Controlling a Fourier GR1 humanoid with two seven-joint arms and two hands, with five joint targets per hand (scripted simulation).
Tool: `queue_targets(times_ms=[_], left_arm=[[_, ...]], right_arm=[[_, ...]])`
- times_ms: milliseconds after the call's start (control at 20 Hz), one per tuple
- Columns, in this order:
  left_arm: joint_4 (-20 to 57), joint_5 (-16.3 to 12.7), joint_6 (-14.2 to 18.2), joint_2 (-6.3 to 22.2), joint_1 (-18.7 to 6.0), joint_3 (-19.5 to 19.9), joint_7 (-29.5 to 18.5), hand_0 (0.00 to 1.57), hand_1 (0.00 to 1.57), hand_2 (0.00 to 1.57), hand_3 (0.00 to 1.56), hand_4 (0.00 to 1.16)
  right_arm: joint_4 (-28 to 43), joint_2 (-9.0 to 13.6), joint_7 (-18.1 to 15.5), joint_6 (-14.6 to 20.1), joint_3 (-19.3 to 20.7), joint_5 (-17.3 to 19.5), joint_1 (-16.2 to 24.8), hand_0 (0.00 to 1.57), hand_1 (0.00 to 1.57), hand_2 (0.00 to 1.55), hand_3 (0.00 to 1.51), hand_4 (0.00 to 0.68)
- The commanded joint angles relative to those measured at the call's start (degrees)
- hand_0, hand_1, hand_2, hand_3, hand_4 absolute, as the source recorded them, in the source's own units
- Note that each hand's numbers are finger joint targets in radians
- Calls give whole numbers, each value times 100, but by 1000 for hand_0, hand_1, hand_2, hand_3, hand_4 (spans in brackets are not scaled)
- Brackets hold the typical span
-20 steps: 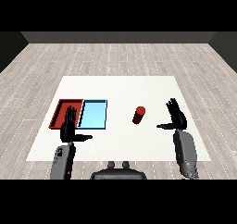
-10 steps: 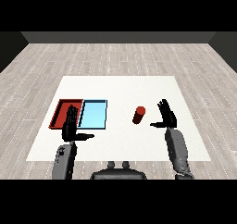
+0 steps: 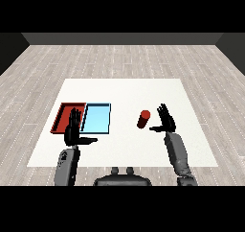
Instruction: Pick the red can and put it in the red box
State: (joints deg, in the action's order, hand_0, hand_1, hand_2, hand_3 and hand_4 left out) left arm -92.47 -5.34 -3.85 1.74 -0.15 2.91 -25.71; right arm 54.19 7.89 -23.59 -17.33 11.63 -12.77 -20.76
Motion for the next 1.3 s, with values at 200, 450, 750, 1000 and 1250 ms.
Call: queue_targets(times_ms=[200, 450, 750, 1000, 1250], left_arm=[[-288, -219, -155, 86, 166, 63, 190, 0, 0, 0, 0, 0], [-572, -176, -98, 8, 376, -51, 256, 0, 0, 0, 0, 0], [-118, -279, -225, 109, 36, 111, 33, 0, 0, 0, 0, 0], [-458, -147, -53, 17, 95, -46, 266, 0, 0, 0, 0, 0], [144, 76, 2, -138, 17, -109, -291, 0, 0, 0, 0, 0]], right_arm=[[-727, -95, -448, -69, -42, -2, -157, 0, 0, 0, 0, 0], [-982, -299, -242, 178, -105, -42, -679, 0, 0, 0, 0, 0], [-1048, -177, -69, 55, -97, -206, -819, 0, 0, 0, 0, 0], [-798, -244, -139, 165, -233, -141, -458, 0, 0, 0, 0, 0], [-1837, -316, -717, 225, -187, 59, -863, 0, 0, 0, 0, 0]])
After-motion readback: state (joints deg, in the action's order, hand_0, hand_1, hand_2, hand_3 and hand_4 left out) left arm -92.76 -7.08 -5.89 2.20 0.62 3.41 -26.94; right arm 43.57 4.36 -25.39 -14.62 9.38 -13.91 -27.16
